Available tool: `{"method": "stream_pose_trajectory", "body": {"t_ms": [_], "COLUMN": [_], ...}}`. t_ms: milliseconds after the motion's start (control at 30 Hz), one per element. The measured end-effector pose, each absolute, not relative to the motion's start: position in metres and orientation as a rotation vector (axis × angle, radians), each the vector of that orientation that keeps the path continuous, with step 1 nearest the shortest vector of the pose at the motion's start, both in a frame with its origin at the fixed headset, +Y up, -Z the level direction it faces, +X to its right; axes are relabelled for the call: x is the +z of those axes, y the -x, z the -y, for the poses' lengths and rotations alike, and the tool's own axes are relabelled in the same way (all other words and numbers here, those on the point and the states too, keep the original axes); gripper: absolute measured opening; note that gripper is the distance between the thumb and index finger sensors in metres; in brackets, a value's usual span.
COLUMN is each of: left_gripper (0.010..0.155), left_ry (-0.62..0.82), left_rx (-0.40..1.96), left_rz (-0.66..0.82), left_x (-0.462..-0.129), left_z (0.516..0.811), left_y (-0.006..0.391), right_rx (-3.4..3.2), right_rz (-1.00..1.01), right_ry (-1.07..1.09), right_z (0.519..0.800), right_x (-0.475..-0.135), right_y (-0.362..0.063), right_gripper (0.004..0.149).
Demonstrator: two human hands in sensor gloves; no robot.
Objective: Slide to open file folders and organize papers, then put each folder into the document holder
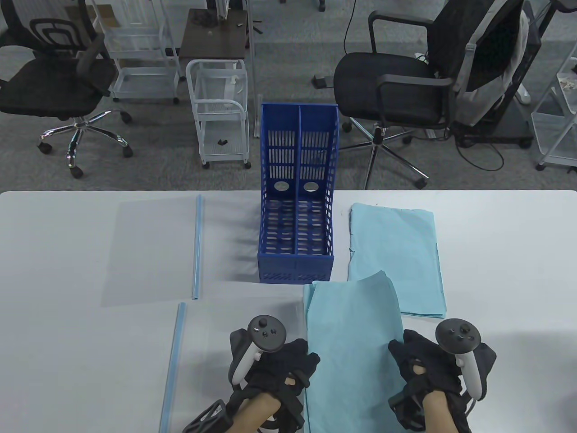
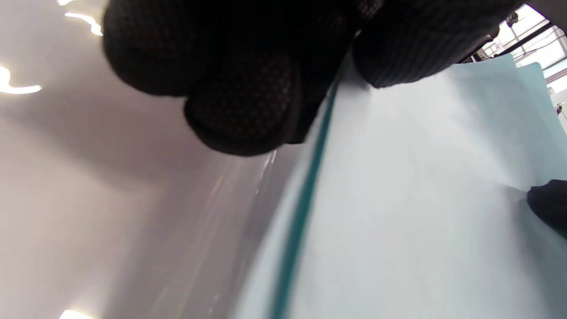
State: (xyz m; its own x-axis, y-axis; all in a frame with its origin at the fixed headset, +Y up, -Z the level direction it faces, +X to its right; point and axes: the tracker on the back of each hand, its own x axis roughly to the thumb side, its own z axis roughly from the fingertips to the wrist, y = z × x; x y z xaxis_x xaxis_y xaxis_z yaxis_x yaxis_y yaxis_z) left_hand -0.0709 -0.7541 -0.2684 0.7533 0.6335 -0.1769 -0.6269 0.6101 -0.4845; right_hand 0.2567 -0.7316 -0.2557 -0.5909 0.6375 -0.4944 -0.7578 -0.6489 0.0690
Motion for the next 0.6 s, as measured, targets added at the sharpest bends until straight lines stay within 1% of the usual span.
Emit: {"method": "stream_pose_trajectory", "body": {"t_ms": [333, 600], "left_gripper": [0.05, 0.051], "left_ry": [0.552, 0.533], "left_rx": [0.698, 0.662], "left_rz": [0.016, 0.008], "left_x": [-0.2675, -0.266], "left_z": [0.7541, 0.7519], "left_y": [0.068, 0.0702], "right_rx": [2.266, 2.431], "right_rz": [-0.394, -0.424], "right_ry": [0.612, 0.712], "right_z": [0.7369, 0.7363], "right_x": [-0.2568, -0.2556], "right_y": [-0.2574, -0.2541], "right_gripper": [0.046, 0.059]}}
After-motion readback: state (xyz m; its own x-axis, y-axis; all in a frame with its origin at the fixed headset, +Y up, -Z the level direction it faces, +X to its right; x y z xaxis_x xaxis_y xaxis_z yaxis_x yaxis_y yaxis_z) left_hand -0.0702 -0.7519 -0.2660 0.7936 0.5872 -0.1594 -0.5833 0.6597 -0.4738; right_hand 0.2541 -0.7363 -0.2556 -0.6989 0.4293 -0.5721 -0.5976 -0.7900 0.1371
